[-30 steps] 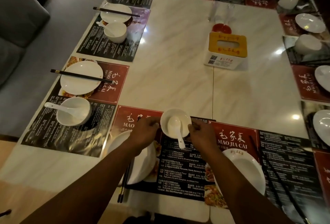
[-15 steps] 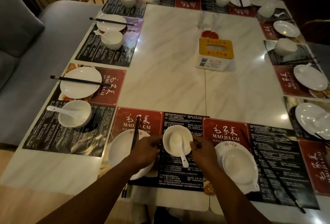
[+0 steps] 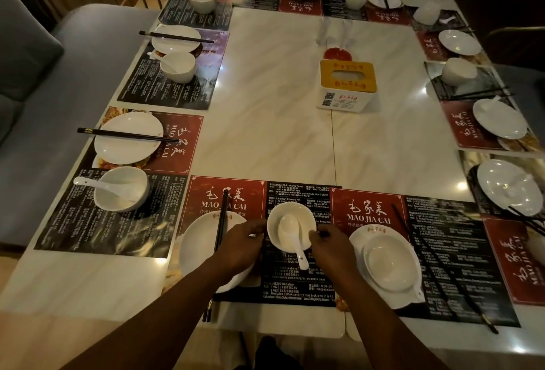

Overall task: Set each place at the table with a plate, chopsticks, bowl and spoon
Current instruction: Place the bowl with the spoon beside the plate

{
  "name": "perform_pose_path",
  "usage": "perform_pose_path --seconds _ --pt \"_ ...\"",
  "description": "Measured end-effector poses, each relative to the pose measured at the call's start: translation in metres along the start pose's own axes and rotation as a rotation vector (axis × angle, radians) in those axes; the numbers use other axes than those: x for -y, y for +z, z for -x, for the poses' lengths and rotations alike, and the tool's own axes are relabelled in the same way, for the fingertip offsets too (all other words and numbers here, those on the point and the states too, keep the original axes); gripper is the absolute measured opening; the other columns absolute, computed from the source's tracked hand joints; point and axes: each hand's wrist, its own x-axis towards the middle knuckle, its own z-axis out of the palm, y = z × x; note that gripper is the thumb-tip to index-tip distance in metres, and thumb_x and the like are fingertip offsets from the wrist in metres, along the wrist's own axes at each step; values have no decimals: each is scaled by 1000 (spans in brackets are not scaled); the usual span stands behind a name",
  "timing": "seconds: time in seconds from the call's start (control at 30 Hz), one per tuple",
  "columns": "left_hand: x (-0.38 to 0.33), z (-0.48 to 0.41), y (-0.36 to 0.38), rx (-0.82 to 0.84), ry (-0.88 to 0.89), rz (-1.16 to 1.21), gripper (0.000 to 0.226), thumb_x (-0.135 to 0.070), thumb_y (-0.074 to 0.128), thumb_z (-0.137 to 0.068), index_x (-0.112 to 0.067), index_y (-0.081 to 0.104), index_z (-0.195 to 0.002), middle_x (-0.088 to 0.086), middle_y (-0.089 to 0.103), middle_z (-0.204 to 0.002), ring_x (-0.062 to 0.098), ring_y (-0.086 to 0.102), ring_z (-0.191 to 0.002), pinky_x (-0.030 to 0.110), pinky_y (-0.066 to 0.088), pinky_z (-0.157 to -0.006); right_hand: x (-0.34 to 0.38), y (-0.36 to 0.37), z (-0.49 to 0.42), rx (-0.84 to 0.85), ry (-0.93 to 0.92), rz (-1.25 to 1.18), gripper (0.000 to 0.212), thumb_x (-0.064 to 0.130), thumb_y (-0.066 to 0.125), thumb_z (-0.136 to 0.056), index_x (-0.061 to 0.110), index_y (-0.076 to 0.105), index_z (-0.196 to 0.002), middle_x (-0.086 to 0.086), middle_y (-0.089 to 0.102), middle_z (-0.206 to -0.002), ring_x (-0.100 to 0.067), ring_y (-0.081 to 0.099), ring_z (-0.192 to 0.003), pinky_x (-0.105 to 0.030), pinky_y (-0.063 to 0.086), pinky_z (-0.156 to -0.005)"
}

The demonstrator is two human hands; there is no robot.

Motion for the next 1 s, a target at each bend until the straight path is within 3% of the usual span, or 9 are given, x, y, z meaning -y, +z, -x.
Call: perform_pose_path --seconds 0.1,0.17,0.37,0.53,0.63,0.83,1.0 --pt "-2 2 -3 -64 -7 37 38 -3 51 -96 -35 67 -109 -10 70 -109 14 68 -99 35 59 -84 1 -3 15 118 82 -77 34 23 69 -83 27 59 -115 3 69 -99 -16 70 -84 -26 54 -57" --pt "0 2 -10 -141 -6 32 33 -4 53 -96 -27 66 -116 -6 70 -104 15 70 -91 30 60 -73 -1 -3 23 170 111 -128 39 17 72 -78 26 60 -114 0 72 -97 -18 72 -81 -24 51 -53" --pt "7 12 -36 -291 -17 88 36 -1 53 -95 -17 62 -125 1 71 -103 16 73 -81 34 58 -70 -1 5 36 190 108 -266 36 5 73 -80 35 58 -94 -6 74 -95 -21 73 -77 -26 54 -58" --pt "14 22 -51 -349 -4 109 24 -6 60 -95 -16 65 -116 3 68 -107 15 73 -78 31 57 -71 -4 9 39 175 131 -319 44 7 75 -82 26 58 -117 -8 74 -98 -23 73 -81 -27 55 -61" --pt "22 29 -57 -373 -23 109 22 -9 60 -95 -20 62 -114 3 67 -109 19 71 -87 31 55 -72 -6 9 36 177 130 -317 47 8 76 -82 22 58 -123 -9 75 -94 -23 73 -77 -28 55 -60" --pt "33 35 -68 -456 -46 63 26 -6 56 -96 -23 62 -114 0 69 -105 15 73 -80 47 58 -86 -2 4 39 157 102 -268 41 19 73 -86 19 58 -124 -7 76 -86 -19 73 -72 -31 59 -60" --pt "30 39 -68 -509 -11 24 22 -10 61 -94 -23 65 -111 -2 68 -106 15 71 -79 28 53 -71 -11 -17 39 50 25 -83 32 31 67 -89 23 57 -119 0 74 -92 -16 72 -82 -39 61 -77"
